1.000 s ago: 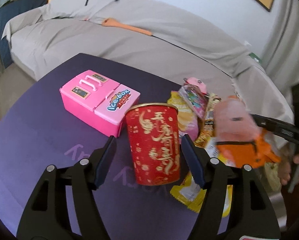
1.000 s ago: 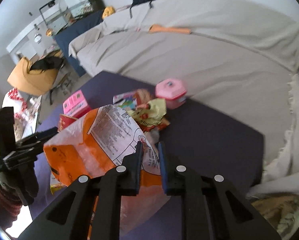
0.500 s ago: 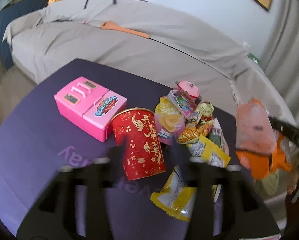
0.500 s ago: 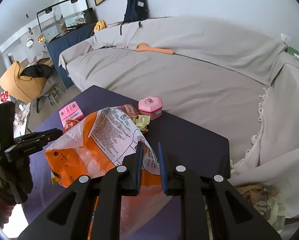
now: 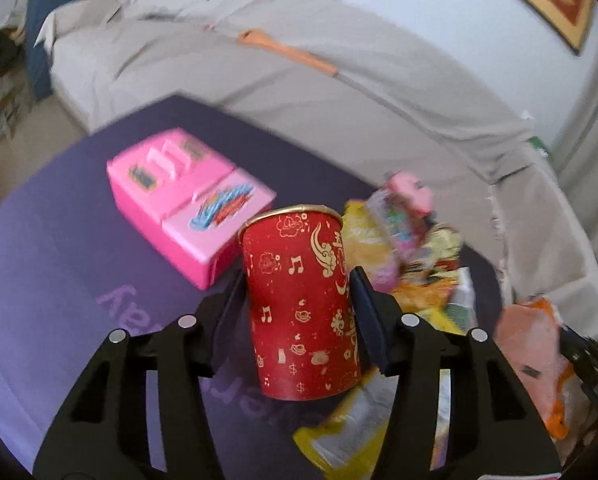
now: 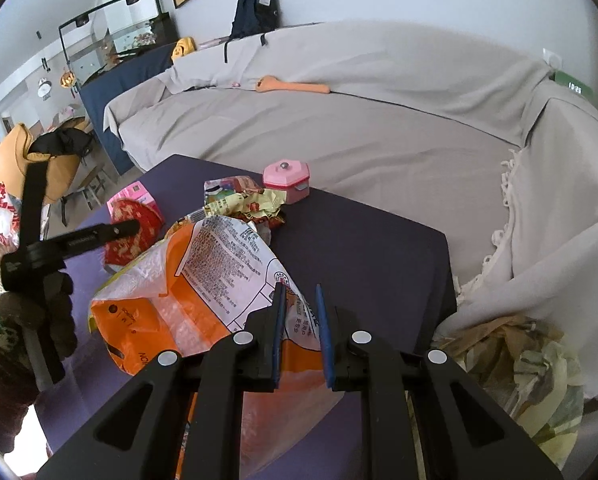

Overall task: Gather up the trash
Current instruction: 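Carry red cup in left tool while right tool carries orange bag to yellow bag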

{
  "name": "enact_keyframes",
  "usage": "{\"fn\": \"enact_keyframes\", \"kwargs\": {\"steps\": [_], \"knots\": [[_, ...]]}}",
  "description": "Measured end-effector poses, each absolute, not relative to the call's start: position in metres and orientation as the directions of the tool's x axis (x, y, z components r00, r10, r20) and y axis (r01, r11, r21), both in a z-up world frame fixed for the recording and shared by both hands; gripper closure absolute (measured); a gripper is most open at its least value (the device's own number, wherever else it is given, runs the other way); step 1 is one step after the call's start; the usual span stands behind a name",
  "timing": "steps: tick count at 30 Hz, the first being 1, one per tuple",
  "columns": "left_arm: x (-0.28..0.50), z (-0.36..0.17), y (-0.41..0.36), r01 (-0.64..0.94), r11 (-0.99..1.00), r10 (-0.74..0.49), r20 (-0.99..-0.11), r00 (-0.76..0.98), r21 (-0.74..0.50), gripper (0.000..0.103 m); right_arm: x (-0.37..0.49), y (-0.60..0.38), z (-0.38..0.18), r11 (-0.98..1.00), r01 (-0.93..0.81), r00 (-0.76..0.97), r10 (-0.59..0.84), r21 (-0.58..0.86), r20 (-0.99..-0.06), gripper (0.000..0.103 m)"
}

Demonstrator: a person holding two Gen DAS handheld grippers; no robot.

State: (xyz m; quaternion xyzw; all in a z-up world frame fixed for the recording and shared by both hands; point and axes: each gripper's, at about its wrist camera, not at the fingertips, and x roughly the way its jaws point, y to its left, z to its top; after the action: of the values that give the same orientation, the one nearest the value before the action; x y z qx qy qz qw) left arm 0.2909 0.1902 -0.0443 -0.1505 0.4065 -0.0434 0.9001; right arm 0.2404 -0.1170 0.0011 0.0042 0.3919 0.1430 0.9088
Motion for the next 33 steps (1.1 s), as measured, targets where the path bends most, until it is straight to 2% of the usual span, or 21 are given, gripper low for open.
{"fn": "enact_keyframes", "kwargs": {"steps": [8, 15, 25, 33], "knots": [[0.251, 0.028, 0.173, 0.063, 0.965, -0.208, -0.597, 0.775, -0.255, 0.053, 0.223, -0.128, 0.034, 0.962, -0.245, 0.722, 0.262, 0.118, -0.641, 0.087], [0.214, 0.081, 0.130, 0.209, 0.944, -0.315, -0.513, 0.798, -0.254, 0.053, 0.190, -0.160, 0.071, 0.974, -0.205, 0.795, 0.223, 0.097, -0.564, 0.087], [0.179, 0.110, 0.044, 0.412, 0.871, -0.492, -0.467, 0.735, -0.269, 0.052, 0.136, -0.241, 0.097, 0.996, -0.061, 0.865, 0.081, 0.057, -0.495, 0.087], [0.176, 0.095, -0.027, 0.523, 0.802, -0.592, -0.500, 0.632, -0.288, 0.052, 0.110, -0.303, 0.083, 0.996, 0.077, 0.871, -0.046, 0.045, -0.489, 0.087]]}}
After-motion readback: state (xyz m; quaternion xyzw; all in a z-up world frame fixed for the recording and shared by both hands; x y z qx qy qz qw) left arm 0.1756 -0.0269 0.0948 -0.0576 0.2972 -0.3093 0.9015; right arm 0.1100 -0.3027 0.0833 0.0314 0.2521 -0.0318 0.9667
